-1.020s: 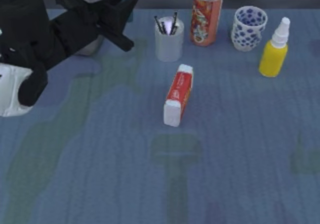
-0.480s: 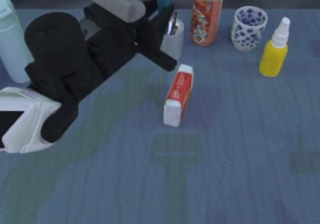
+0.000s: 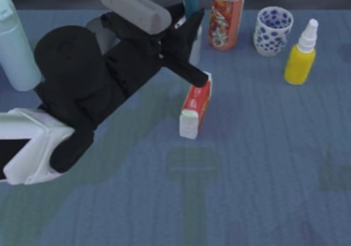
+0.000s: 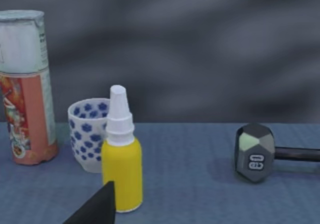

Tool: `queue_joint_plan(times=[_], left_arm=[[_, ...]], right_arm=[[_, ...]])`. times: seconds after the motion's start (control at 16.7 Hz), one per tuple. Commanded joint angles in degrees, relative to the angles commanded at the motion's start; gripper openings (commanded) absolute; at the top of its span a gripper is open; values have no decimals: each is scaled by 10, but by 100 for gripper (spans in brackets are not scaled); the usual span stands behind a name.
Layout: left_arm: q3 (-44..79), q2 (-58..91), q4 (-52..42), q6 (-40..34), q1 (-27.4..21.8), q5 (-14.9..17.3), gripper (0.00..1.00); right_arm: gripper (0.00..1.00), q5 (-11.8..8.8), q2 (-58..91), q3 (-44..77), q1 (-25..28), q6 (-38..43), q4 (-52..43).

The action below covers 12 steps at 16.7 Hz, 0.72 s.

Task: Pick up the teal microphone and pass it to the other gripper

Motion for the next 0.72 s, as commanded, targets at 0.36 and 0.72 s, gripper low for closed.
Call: queue_joint_plan(times=[0.36,0.72], left_arm=[[-2,-2,1,-1,-2,-1,0],[-2,-2,1,-1,-2,-1,0]], right_arm=[[100,0,0,0,0,0,0],[100,-34,94,64,49,-7,36]])
